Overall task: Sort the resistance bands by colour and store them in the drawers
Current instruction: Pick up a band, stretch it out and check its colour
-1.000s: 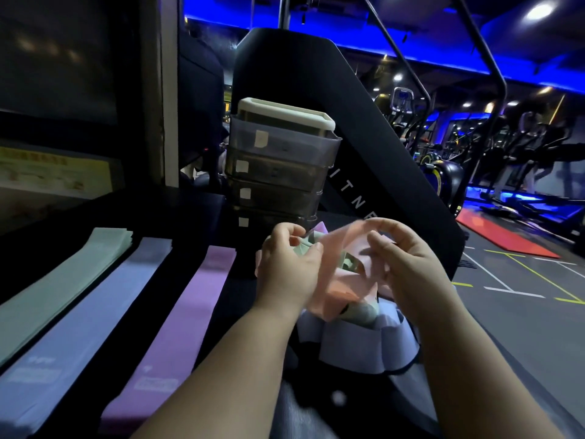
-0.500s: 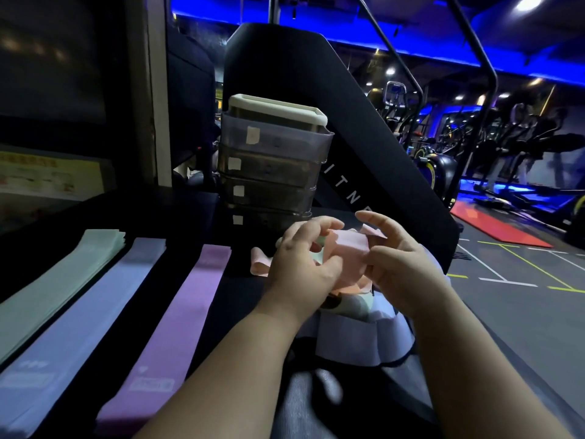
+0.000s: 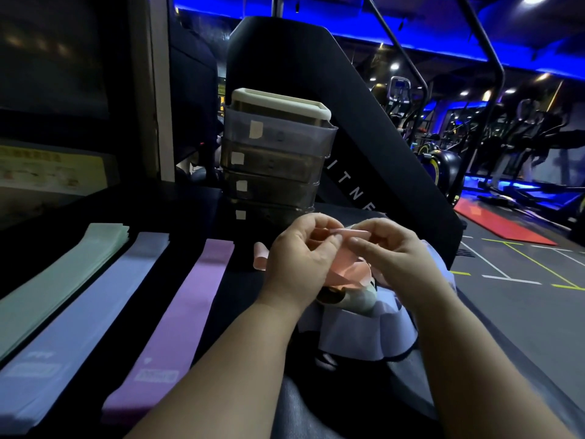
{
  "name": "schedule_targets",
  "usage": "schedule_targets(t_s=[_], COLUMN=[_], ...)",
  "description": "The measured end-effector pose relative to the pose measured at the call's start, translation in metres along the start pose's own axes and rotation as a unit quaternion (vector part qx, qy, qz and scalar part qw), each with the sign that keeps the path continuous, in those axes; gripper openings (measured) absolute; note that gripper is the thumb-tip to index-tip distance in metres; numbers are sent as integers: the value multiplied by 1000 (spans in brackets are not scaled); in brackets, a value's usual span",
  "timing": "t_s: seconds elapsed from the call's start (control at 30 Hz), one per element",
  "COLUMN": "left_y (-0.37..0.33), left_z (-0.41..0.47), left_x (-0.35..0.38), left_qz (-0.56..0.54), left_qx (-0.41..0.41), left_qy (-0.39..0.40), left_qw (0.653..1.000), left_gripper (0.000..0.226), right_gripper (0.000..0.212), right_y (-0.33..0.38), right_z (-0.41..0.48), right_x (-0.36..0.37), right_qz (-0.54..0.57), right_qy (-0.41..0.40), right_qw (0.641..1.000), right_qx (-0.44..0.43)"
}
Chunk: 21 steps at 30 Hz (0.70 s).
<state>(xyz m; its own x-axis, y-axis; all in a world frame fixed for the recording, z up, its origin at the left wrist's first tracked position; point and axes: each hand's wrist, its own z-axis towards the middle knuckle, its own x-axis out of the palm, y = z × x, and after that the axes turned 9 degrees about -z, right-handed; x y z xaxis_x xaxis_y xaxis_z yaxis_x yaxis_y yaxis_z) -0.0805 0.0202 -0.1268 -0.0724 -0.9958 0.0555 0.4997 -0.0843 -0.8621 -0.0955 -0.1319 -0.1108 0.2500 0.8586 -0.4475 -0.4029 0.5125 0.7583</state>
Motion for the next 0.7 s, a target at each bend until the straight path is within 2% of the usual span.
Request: schedule_targets(t_s=[0.13,0.2,0.27,0.33,0.4,0.53,0.6,0.7], left_y=[6,6,6,12,17,14,16,16], left_z=[2,1,-2,-2,0,-2,-2,-1], left_x=[0,0,2,3,3,-1,-3,-4], left_qz=[21,66,169,258,295,274,269,217], left_qx=[-5,-24,-34,-14,-6,-43,-74,-127], left_qy=[9,36,59,55,35,25,36,32], left_qw=[1000,997,983,964,955,961,960,967], left_gripper=[15,21,24,25,27,43,45,29], right_gripper=[4,12,11,11,20,21,17,14], right_y=[0,2,3,3,3,6,4,-3], right_z=[1,2,3,4,5,6,3,-1], right_x=[-1,-1,-5,-10,-15,-34,-43,-51], right_qz=[57,92,116,142,192,345,351,322], right_qy=[-26,-62,-106,-143,-172,-230,-258,-302], right_qw=[998,993,987,978,966,910,900,897], right_qx=[-26,-30,-43,-45,-34,-8,-6,25])
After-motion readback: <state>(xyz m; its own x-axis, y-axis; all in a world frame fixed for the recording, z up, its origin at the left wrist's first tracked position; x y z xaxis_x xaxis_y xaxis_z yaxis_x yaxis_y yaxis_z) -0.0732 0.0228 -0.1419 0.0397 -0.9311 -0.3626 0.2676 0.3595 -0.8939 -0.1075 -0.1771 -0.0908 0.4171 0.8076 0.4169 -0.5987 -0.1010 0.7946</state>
